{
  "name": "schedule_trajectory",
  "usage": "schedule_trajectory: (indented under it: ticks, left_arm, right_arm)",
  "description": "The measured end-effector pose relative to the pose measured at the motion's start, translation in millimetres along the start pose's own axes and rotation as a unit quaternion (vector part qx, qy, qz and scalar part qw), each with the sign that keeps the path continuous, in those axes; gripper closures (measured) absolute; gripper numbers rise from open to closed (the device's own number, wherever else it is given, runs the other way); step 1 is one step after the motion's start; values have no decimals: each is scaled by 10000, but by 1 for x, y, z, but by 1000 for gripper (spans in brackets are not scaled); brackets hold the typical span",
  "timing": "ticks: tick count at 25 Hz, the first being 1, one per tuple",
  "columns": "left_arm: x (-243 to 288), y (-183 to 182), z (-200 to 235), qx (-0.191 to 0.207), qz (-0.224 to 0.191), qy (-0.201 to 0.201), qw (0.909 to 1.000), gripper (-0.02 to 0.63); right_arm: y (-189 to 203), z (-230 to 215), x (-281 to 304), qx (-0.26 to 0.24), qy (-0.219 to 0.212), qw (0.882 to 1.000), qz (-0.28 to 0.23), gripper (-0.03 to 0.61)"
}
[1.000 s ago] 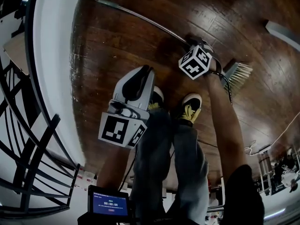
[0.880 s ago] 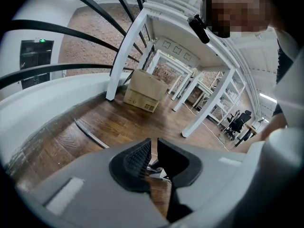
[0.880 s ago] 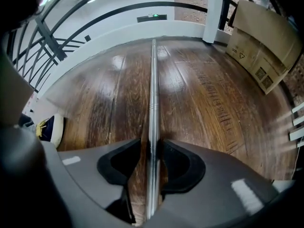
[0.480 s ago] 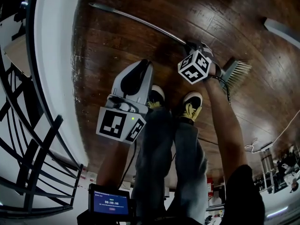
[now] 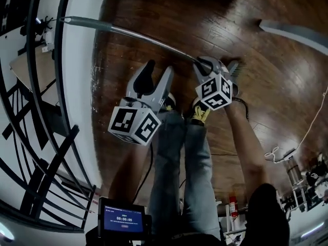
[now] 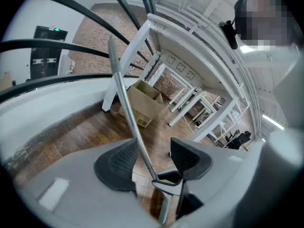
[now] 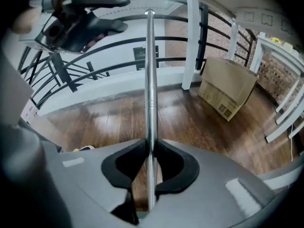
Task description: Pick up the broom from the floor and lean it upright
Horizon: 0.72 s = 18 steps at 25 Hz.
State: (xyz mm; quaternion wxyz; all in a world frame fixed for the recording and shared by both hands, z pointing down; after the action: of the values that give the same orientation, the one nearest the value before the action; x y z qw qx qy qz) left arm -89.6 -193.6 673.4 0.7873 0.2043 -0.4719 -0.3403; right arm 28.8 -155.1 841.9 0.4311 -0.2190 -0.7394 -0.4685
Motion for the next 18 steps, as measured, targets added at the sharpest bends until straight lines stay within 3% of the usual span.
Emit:
schedule_trajectory:
  ticks: [4, 7, 9, 12, 15, 18]
  left_arm:
    - [-9, -26, -26, 195, -225, -177, 9994, 314]
    - [-15, -51, -51, 333, -514, -34, 9981, 318]
    - [-20, -71, -73, 588, -716, 170, 9956, 350]
    - [-30, -94, -119, 1170, -873, 500, 9880, 514]
    - [-20, -94, -165, 1636, -774, 848, 9798, 517]
    - [12, -92, -206, 2217, -629, 1292, 9645, 517]
  right_arm:
    - [-19, 8, -43, 19, 105, 9994, -339, 502]
    - [-30, 14, -67, 30, 184, 9986, -488, 500]
    - [-40, 19, -83, 38, 292, 9977, -604, 500]
    - [-51, 24, -109, 207, 438, 9958, -775, 499]
    - [-45, 17, -128, 857, 560, 9897, -1003, 499]
    - [-38, -15, -133, 1608, 873, 9729, -1416, 499]
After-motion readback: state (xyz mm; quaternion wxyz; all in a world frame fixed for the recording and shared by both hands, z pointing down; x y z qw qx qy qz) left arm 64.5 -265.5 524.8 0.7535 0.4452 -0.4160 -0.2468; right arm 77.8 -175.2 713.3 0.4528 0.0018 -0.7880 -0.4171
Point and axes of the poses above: the fingertips, and each gripper's own axes: x forward along the fingers, z to its left, y out of its underside, the point moved 1 cm from there along -x, backward along the fingers, and after that the axes turned 9 degrees about -y, right-handed, at the moved point
